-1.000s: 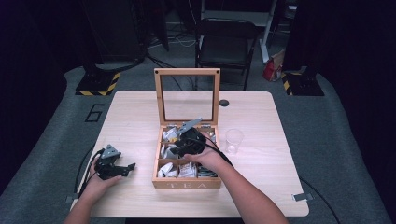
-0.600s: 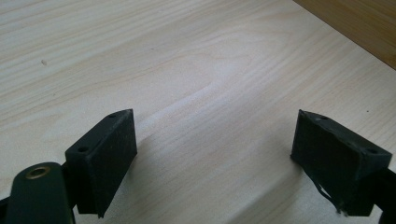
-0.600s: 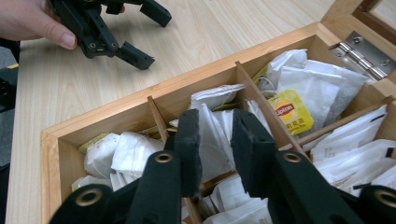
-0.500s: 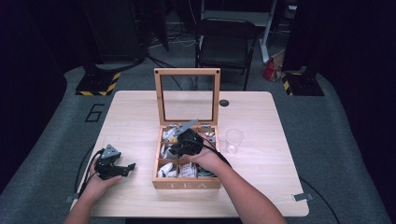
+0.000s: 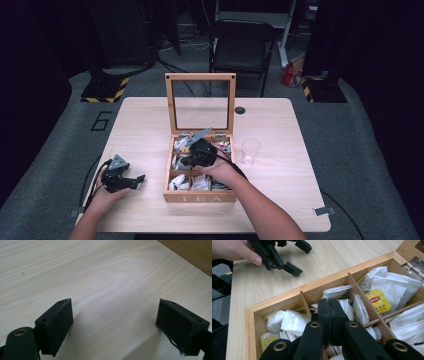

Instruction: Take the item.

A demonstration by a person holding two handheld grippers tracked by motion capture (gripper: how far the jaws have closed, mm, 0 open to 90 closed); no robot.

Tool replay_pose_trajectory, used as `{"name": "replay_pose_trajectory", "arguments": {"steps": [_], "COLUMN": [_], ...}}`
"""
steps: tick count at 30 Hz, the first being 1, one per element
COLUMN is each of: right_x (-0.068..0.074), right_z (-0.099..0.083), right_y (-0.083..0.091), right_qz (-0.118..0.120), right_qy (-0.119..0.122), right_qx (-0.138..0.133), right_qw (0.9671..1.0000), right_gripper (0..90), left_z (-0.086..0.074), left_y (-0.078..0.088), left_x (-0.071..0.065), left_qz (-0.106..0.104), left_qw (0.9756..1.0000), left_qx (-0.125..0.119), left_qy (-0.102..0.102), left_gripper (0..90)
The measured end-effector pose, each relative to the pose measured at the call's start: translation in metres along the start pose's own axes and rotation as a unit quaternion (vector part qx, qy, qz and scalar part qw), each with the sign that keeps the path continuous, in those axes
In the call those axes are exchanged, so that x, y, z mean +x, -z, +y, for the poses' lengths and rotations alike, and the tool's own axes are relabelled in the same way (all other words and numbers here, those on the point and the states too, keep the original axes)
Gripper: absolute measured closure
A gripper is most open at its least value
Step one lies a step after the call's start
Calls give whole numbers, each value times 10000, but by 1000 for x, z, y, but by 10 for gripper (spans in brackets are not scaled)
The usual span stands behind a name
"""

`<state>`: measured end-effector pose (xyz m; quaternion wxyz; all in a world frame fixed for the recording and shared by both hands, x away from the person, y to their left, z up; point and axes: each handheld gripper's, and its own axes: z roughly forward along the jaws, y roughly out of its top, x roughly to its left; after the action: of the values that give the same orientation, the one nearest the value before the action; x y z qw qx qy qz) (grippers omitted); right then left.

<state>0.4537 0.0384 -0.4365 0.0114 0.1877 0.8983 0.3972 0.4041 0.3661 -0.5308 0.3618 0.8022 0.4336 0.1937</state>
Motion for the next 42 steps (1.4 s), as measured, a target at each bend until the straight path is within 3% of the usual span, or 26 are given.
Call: {"name": "replay_pose_trajectory", "arguments": {"steps": [20, 42], "right_x": [3, 3], "right_z": [5, 35], "right_y": [4, 47], "right_qz": [11, -196], "right_qy": [119, 98], "right_qx": [-104, -470], "right_qw": [9999, 9987], "right_gripper": [895, 895], "left_z": [0, 0], "left_y": [0, 0], "left_x": [0, 0], "left_qz": [0, -2], "left_qw": [10000, 10000], "left_qx": [2, 2], "left_qy": [-2, 2], "left_gripper": [136, 136]}}
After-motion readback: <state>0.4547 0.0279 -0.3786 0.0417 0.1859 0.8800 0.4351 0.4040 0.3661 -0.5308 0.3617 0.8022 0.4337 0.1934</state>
